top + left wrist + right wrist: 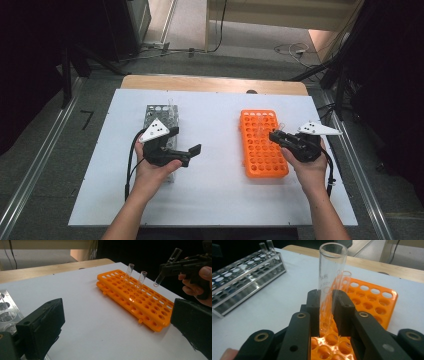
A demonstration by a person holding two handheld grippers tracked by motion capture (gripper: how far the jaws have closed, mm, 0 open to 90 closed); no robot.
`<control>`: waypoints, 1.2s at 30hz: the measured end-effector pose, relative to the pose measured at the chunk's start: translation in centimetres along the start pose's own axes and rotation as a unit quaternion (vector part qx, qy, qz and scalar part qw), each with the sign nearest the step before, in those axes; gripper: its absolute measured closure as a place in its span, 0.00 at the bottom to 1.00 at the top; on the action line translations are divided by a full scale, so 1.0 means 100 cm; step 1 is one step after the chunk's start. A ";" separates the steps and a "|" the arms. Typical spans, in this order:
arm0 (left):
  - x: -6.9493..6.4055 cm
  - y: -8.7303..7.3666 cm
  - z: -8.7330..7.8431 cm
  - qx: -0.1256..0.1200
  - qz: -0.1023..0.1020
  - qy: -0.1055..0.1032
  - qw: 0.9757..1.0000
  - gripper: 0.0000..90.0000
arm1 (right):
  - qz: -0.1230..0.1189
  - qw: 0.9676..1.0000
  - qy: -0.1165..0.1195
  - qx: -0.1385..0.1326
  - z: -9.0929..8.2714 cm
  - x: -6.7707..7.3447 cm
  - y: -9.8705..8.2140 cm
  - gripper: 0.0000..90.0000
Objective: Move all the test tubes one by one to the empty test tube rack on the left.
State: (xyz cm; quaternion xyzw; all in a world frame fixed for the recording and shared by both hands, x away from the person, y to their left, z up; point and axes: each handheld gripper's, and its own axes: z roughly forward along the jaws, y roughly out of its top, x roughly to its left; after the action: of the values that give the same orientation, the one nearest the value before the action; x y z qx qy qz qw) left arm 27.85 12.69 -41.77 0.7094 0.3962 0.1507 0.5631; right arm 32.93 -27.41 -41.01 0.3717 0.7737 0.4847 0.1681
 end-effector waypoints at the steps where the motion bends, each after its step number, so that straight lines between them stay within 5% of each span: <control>1: 0.000 0.000 0.000 0.000 0.001 0.000 1.000 0.00 | -0.001 1.000 0.003 0.000 0.000 0.002 0.001 0.82; 20: -0.015 0.005 0.003 0.003 0.018 -0.021 1.000 0.00 | -0.027 0.997 0.076 0.012 0.016 0.048 0.010 0.82; 36: -0.035 0.006 0.012 0.013 0.032 -0.047 0.998 0.00 | -0.048 0.992 0.112 0.032 0.033 0.078 0.007 0.82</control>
State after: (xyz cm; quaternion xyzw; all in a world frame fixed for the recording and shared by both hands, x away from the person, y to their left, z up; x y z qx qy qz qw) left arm 26.63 9.32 -40.84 0.7349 0.3484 0.1296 0.5672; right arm 30.05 -19.41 -41.23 0.2828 0.8199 0.4893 0.0916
